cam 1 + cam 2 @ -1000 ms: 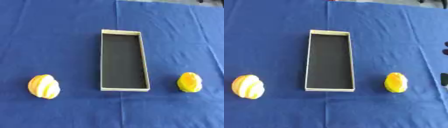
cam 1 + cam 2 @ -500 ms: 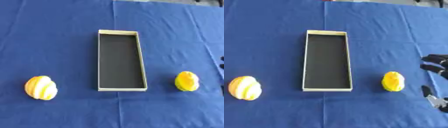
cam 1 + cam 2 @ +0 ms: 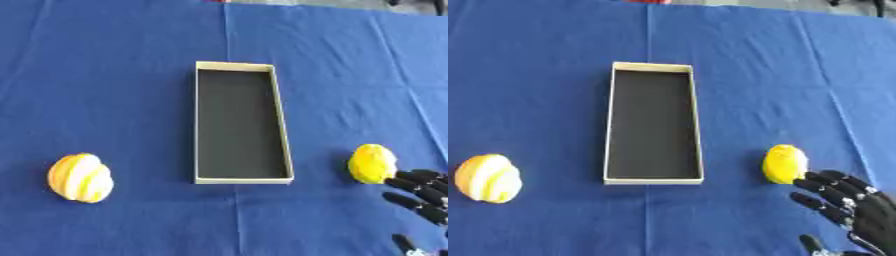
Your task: Pick up objects on the table and place them in the box.
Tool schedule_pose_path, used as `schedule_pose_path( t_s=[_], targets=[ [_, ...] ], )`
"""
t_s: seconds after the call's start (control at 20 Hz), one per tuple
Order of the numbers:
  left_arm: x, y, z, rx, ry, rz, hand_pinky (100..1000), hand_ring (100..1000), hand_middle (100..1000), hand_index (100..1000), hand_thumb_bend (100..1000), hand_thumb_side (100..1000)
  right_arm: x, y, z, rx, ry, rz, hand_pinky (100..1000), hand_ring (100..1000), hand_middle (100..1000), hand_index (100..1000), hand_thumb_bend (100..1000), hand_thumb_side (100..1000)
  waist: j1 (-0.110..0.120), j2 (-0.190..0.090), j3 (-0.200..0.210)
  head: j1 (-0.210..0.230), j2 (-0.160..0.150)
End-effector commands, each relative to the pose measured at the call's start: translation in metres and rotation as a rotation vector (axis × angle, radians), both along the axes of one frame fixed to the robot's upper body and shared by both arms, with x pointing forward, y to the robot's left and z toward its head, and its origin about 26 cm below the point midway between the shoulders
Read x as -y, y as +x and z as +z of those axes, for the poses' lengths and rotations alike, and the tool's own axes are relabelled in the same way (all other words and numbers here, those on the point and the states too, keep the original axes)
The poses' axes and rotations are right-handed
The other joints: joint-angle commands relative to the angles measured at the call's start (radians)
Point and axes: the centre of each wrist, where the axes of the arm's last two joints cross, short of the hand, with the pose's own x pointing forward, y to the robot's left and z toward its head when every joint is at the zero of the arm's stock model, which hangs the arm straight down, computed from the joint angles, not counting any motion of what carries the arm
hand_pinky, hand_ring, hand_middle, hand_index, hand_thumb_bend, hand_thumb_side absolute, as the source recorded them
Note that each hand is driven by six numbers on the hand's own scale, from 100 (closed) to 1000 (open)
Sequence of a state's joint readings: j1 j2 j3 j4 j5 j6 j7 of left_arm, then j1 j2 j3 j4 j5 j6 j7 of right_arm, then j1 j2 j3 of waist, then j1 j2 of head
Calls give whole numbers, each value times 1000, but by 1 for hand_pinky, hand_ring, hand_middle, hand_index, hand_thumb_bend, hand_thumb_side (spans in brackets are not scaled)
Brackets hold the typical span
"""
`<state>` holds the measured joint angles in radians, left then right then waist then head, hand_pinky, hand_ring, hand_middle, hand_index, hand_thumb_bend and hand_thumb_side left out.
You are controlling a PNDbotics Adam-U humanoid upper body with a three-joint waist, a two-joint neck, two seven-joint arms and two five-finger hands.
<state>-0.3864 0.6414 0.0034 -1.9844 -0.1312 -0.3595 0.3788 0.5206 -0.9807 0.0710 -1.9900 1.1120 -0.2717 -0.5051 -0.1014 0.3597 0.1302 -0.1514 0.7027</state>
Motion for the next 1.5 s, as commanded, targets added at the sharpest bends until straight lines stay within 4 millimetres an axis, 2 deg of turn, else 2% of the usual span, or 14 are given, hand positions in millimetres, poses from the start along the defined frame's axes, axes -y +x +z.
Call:
schedule_pose_path(
  t_s=[0.05, 0.5, 0.7, 0.9, 1.0, 1.05, 1.1, 1.15, 1.2, 1.5],
  targets=[
    [1, -3, 8, 22, 18, -9, 950, 744, 749, 878, 100, 584, 0, 5, 8, 50, 31, -8, 846, 902, 853, 909, 192, 435, 3, -14, 2, -4, -6],
    [0, -3, 7, 15, 23, -7, 950, 744, 748, 877, 100, 583, 12, 26, 40, 148, 155, -28, 841, 897, 847, 904, 160, 435, -1, -12, -1, 6, 0],
    [1, -3, 7, 14, 27, -7, 950, 743, 748, 877, 100, 583, 16, 33, 53, 171, 173, -45, 844, 902, 849, 907, 175, 412, -2, -12, -2, 4, -3],
    [2, -3, 7, 16, 30, -14, 950, 742, 747, 877, 100, 583, 17, 39, 61, 140, 146, -79, 860, 915, 861, 911, 251, 314, -4, -9, 7, -6, -10],
    [2, -3, 7, 15, 29, -16, 952, 741, 746, 877, 100, 582, 15, 40, 62, 109, 123, -98, 876, 927, 863, 917, 349, 182, -5, -5, 12, -12, -13],
    [2, -3, 7, 14, 29, -18, 952, 740, 745, 877, 100, 582, 15, 41, 62, 92, 112, -107, 881, 930, 862, 918, 439, 100, -5, -3, 14, -15, -14],
    [3, -3, 7, 13, 29, -19, 952, 739, 745, 877, 100, 582, 14, 42, 62, 70, 100, -113, 883, 933, 865, 923, 506, 100, -6, -1, 16, -17, -15],
    [3, -3, 7, 12, 29, -20, 953, 739, 745, 877, 100, 582, 13, 42, 62, 50, 91, -116, 885, 934, 866, 924, 483, 100, -7, 0, 17, -18, -16],
    [3, -2, 7, 12, 29, -22, 953, 738, 744, 877, 100, 582, 12, 43, 63, 36, 92, -119, 883, 936, 867, 934, 422, 100, -7, 3, 19, -19, -17],
    [4, -2, 8, 9, 32, -29, 954, 735, 741, 877, 100, 581, 13, 48, 71, 11, 132, -134, 883, 938, 869, 938, 416, 100, -8, 12, 25, -21, -21]
  ],
)
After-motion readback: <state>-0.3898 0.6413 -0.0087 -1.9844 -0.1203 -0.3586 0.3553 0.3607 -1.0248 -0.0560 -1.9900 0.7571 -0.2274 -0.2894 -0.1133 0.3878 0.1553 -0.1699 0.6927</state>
